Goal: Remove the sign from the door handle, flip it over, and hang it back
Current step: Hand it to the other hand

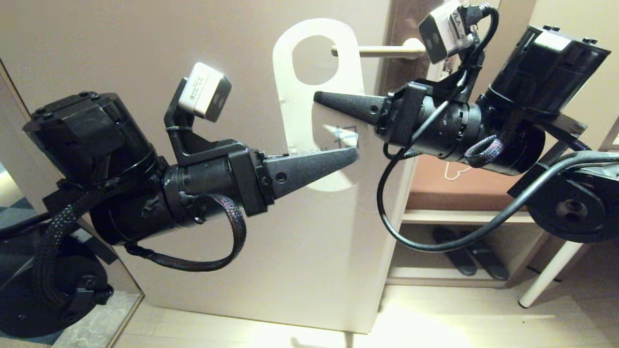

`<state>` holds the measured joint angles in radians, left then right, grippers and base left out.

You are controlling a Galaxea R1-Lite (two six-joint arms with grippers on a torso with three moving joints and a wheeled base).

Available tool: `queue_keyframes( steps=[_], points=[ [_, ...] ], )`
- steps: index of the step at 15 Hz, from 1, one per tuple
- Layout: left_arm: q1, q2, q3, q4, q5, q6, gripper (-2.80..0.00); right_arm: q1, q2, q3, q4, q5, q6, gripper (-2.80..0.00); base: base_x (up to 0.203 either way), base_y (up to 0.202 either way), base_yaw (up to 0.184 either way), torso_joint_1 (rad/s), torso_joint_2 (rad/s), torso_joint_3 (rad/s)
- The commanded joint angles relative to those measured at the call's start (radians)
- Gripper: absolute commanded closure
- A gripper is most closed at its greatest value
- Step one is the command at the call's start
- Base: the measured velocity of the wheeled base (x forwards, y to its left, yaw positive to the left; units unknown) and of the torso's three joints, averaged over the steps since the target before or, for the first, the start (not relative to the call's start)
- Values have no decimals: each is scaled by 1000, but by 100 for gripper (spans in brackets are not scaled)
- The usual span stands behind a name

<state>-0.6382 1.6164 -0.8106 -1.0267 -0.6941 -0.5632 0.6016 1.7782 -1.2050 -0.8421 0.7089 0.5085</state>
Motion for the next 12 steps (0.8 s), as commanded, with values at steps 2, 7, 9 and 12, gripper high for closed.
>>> queue_keyframes(
  steps=[2, 7, 9, 12],
  points=[
    [0, -4, 1, -16, -4, -4, -280, 14, 6, -15, -6, -9, 33, 0, 0, 0, 0, 0, 0, 0],
    [0, -7, 4, -16, -7, -3, -280, 15, 1, -3, -1, 35, 35, 0, 0, 0, 0, 0, 0, 0],
    [-5, -9, 7, -16, -10, -4, -280, 15, -10, 18, 0, 65, 35, 0, 0, 0, 0, 0, 0, 0],
    [-20, -6, 7, -16, -23, -3, -280, 23, -25, 42, 0, 81, 35, 0, 0, 0, 0, 0, 0, 0]
  ],
)
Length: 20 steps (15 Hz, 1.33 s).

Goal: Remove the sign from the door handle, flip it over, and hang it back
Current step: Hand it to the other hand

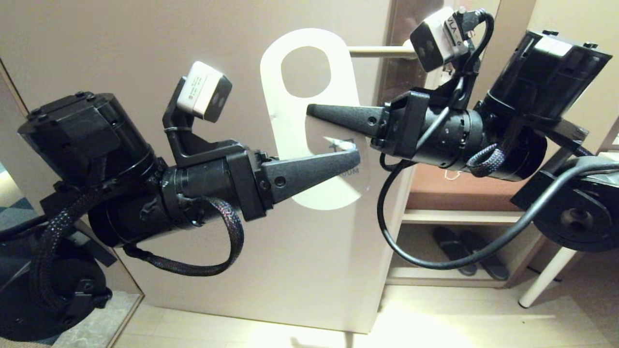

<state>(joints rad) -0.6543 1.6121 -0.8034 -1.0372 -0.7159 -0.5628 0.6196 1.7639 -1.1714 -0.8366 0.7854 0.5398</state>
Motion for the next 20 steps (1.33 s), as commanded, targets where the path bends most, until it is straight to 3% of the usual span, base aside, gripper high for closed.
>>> queue_keyframes(
  steps=[1, 3, 11, 14, 17, 20],
  points=[
    [-9, -1, 5, -6, -15, -3, -280, 6, -12, 10, -6, 5, 3, 0, 0, 0, 0, 0, 0, 0],
    [-19, -1, 13, -4, -56, -3, -280, 21, -12, 9, -6, 5, 3, 0, 0, 0, 0, 0, 0, 0],
    [-19, -12, 48, 1, -88, -5, -280, 35, -42, 60, -7, 6, 3, 0, 0, 0, 0, 0, 0, 0],
    [-7, -11, 50, 3, -103, 3, -280, 35, -58, 81, -7, 40, 3, 0, 0, 0, 0, 0, 0, 0],
    [-1, -3, 46, 9, -115, 45, -280, 35, -63, 81, -7, 41, 2, 0, 0, 0, 0, 0, 0, 0],
    [-1, 0, 46, 39, -116, 135, -280, 35, -63, 76, -9, 41, 0, 0, 0, 0, 0, 0, 0, 0]
  ],
)
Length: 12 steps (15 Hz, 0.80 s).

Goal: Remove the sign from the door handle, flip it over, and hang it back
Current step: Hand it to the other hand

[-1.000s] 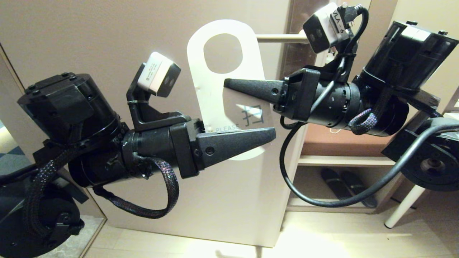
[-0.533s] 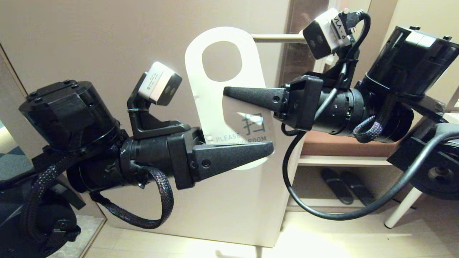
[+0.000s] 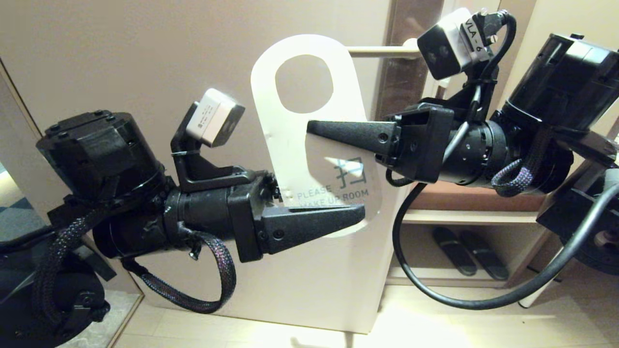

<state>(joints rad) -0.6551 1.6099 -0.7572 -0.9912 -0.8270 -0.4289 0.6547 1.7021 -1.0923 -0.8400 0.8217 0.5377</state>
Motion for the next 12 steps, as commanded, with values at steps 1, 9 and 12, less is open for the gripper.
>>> queue_keyframes(
  steps=[1, 9, 12],
  points=[
    [0, 3, -1, 6, -4, 29, -280, 0, -1, -3, -5, 5, 2, 0, 0, 0, 0, 0, 0, 0],
    [2, -3, -2, 49, -1, 42, -280, 29, -16, -4, -8, 7, 0, 0, 0, 0, 0, 0, 0, 0],
    [1, -20, -4, 49, 3, -58, -280, 36, -16, -4, -8, 5, -1, 0, 0, 0, 0, 0, 0, 0]
  ],
)
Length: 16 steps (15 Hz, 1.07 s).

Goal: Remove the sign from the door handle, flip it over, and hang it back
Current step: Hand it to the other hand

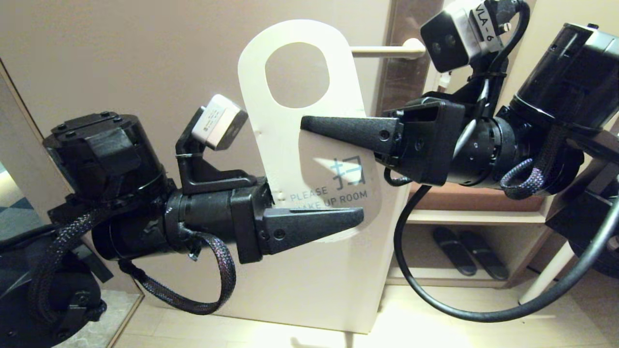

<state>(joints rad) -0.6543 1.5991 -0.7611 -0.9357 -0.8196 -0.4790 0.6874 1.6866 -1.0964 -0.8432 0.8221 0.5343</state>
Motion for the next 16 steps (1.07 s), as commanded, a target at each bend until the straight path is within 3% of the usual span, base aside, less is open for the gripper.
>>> queue_keyframes(
  steps=[1, 4, 16],
  points=[
    [1, -15, 1, -6, -3, -22, -280, 4, 1, 0, -5, 6, 3, 0, 0, 0, 0, 0, 0, 0],
    [-1, -22, 6, -5, -4, -58, -280, 3, 4, -2, -5, 5, 3, 0, 0, 0, 0, 0, 0, 0],
    [5, -5, 8, -6, -1, -61, -280, 17, 31, -17, -8, 6, 3, 0, 0, 0, 0, 0, 0, 0]
  ],
)
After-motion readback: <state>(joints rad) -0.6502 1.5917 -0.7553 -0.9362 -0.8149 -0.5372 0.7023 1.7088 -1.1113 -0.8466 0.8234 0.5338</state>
